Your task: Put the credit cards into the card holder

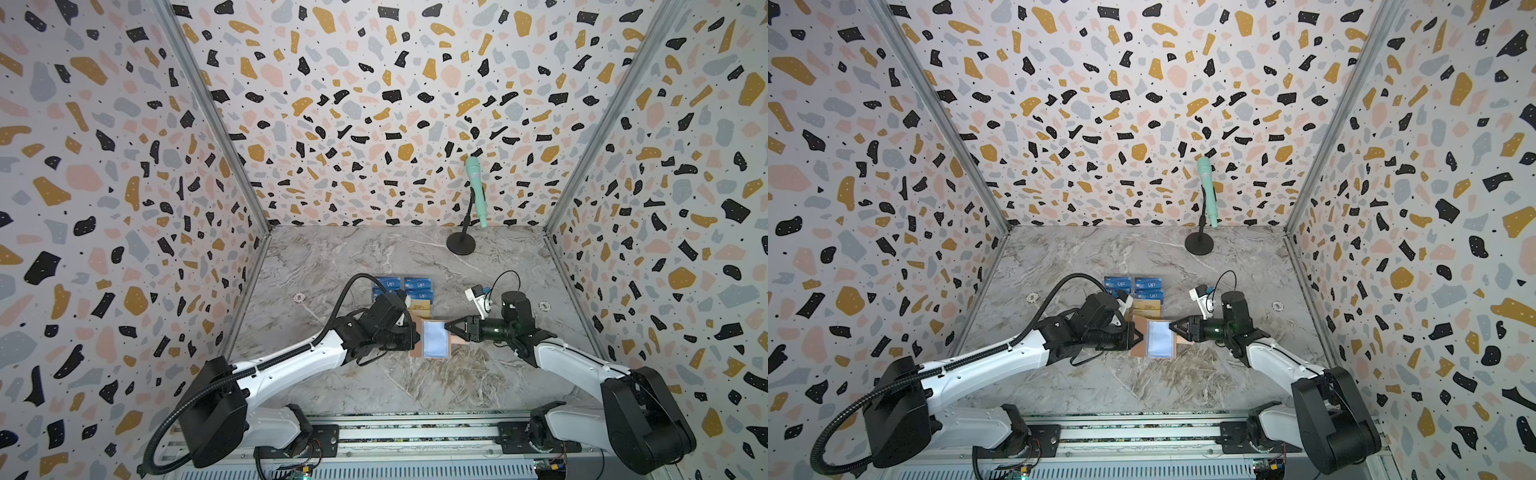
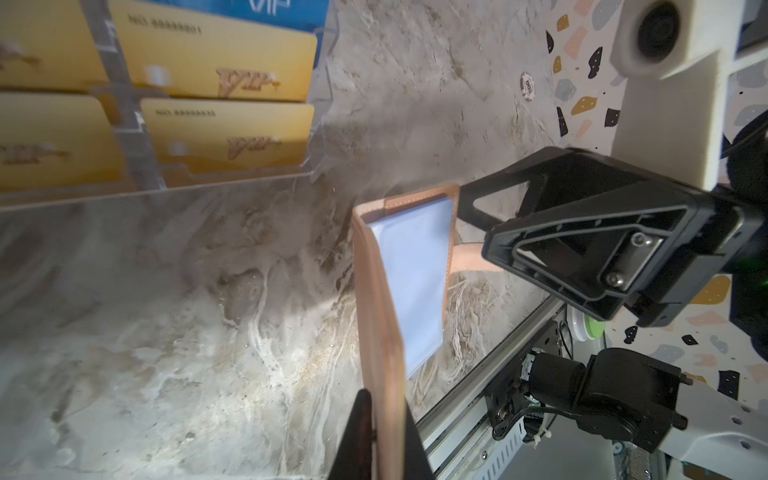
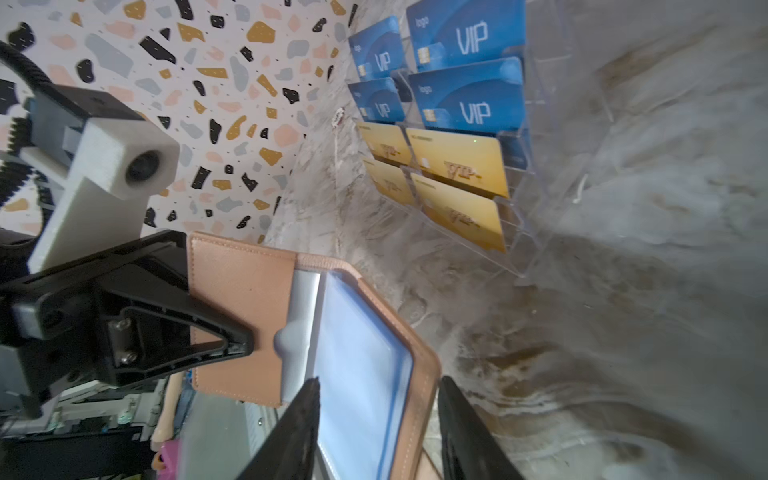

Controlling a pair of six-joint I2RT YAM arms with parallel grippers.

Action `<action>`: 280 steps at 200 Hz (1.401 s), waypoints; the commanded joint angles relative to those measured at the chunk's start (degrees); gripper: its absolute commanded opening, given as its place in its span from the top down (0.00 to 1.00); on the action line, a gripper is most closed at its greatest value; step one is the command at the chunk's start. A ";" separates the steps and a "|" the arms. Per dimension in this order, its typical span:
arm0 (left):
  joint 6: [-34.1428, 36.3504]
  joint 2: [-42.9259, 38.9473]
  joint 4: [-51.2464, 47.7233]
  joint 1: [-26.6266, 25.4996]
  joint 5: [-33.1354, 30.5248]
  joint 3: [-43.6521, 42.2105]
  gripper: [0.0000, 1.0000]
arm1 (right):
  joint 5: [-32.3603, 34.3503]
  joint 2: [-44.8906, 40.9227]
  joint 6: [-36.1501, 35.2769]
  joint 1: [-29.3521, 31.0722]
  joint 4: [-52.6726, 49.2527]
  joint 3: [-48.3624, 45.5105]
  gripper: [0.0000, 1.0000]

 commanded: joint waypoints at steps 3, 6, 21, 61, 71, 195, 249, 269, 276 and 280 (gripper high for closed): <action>-2.72 0.75 8.95 0.66 3.79 -3.39 1.00 | 4.23 -0.93 -2.68 -0.02 -5.57 0.71 0.49; -2.86 0.88 9.51 0.64 4.23 -3.89 1.00 | 4.36 -0.89 -2.55 -0.02 -5.41 0.63 0.49; -2.88 1.46 11.65 0.75 5.34 -5.65 1.00 | 4.94 -0.99 -2.37 -0.02 -5.39 0.85 0.47; -2.43 1.86 13.91 2.06 6.99 -9.92 1.00 | 6.04 -1.43 -3.02 3.30 -6.23 2.56 0.52; -1.18 2.25 13.47 2.76 7.92 -10.30 1.00 | 7.01 -0.89 -2.77 5.50 -5.90 2.89 0.54; 7.93 6.03 10.91 8.77 11.69 -14.32 0.97 | 10.28 13.53 1.42 18.92 4.81 2.73 0.77; 12.31 5.34 6.60 11.50 12.94 -15.28 0.65 | 12.18 15.77 0.68 19.66 3.86 2.43 0.79; 12.80 3.98 5.39 11.53 13.22 -15.73 0.57 | 12.85 16.41 0.33 20.35 3.43 2.59 0.80; 13.03 3.35 4.19 11.60 12.27 -15.65 0.57 | 12.94 16.81 0.32 20.50 3.24 2.73 0.81; 13.04 2.94 3.61 11.61 11.60 -15.52 0.57 | 12.98 17.00 0.32 20.54 3.18 2.82 0.81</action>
